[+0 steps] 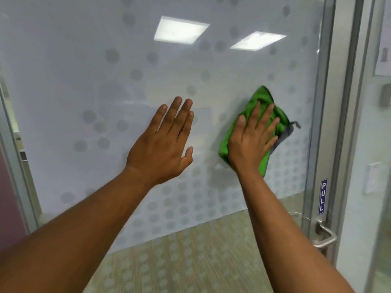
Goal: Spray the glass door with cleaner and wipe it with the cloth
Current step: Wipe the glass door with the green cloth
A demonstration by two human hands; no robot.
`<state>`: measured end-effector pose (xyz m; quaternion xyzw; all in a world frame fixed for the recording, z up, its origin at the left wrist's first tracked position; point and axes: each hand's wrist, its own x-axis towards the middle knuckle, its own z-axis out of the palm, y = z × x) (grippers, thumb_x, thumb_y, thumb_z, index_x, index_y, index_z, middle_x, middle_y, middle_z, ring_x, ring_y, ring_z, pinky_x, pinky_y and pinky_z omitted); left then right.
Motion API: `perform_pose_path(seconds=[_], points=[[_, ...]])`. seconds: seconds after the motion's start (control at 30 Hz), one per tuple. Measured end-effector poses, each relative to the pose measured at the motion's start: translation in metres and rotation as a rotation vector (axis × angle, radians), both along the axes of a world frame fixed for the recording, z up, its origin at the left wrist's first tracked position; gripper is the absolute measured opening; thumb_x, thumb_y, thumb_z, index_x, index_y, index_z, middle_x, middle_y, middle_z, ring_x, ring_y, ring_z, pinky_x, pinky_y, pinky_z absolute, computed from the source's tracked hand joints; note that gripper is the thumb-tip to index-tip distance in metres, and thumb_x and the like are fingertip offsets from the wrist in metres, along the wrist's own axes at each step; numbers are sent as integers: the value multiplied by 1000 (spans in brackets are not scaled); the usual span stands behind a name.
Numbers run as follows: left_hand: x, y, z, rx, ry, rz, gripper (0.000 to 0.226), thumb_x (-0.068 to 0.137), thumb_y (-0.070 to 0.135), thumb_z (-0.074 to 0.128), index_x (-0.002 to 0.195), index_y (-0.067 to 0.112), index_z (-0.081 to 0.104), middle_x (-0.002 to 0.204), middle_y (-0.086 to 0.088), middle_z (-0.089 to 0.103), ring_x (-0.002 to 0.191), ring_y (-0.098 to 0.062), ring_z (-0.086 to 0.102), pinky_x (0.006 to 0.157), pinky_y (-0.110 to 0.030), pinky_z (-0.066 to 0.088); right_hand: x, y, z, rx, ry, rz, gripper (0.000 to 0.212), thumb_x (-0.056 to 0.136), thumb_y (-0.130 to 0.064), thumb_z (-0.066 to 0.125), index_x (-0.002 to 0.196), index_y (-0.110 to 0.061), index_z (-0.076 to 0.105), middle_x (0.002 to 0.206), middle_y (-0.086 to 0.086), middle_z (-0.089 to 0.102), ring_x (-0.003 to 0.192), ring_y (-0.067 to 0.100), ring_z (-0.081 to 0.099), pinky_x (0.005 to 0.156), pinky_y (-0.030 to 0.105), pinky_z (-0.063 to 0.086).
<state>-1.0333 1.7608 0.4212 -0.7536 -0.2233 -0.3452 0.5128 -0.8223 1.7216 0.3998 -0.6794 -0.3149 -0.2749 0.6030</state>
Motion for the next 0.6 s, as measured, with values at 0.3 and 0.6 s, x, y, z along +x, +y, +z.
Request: perform_pose_path(seconds=[0.3,0.6], points=[[2,3,-1,39,-15,-61,78,101,47,22,159,-4,10,168,-25,0,156,-39,1,127,-53,10,-33,4,10,-68,-405,35,59,102,-51,22,158,-35,12,169,1,-1,153,35,-10,117,66,-2],[-1,0,-1,8,-2,-16,79,101,50,16,160,-2,8,168,-24,-4,157,-39,-2,127,-52,8,10,-1,73,-16,-191,25,60,102,-52,23,158,-32,13,168,0,2,154,34,-3,118,65,0]])
